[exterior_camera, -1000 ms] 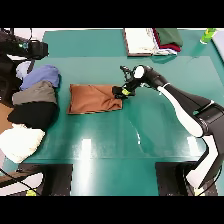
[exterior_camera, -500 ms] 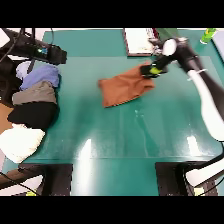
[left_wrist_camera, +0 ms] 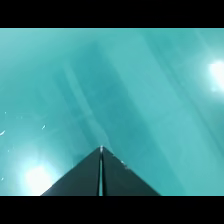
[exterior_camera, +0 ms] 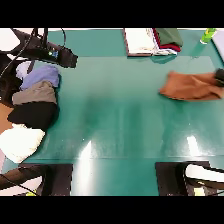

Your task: Fold the shirts.

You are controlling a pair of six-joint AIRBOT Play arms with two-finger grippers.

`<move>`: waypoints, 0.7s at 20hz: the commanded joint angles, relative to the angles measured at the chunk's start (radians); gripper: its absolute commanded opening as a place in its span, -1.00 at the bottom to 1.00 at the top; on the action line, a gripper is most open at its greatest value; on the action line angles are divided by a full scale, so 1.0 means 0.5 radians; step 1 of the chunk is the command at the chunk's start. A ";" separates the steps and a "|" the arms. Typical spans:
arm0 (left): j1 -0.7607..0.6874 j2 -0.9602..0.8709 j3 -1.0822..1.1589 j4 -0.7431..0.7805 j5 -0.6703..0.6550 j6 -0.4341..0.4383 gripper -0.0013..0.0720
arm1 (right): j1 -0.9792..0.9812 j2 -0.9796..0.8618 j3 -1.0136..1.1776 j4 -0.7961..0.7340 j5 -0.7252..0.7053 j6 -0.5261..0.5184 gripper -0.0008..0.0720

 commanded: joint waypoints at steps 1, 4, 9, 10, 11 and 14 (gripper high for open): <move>-0.005 -0.002 -0.001 -0.002 0.061 -0.017 -0.89 | -0.529 0.190 -0.248 -0.006 -0.095 -0.014 -0.94; -0.005 -0.002 -0.001 -0.004 0.077 -0.017 -0.89 | -0.775 0.326 -0.478 -0.006 -0.092 -0.014 -0.94; -0.005 -0.002 -0.001 -0.004 0.103 -0.015 -0.89 | -0.731 0.580 -0.900 -0.005 -0.063 -0.011 -0.93; -0.005 -0.002 -0.001 -0.004 0.103 -0.014 -0.89 | -0.684 0.615 -0.965 -0.005 -0.060 -0.004 -0.93; -0.005 -0.002 -0.001 -0.004 0.100 -0.014 -0.89 | -0.634 0.643 -1.022 -0.004 -0.046 0.031 -0.93; -0.005 -0.002 -0.001 -0.004 0.085 -0.014 -0.89 | -0.520 0.685 -1.131 -0.009 -0.023 0.044 -0.90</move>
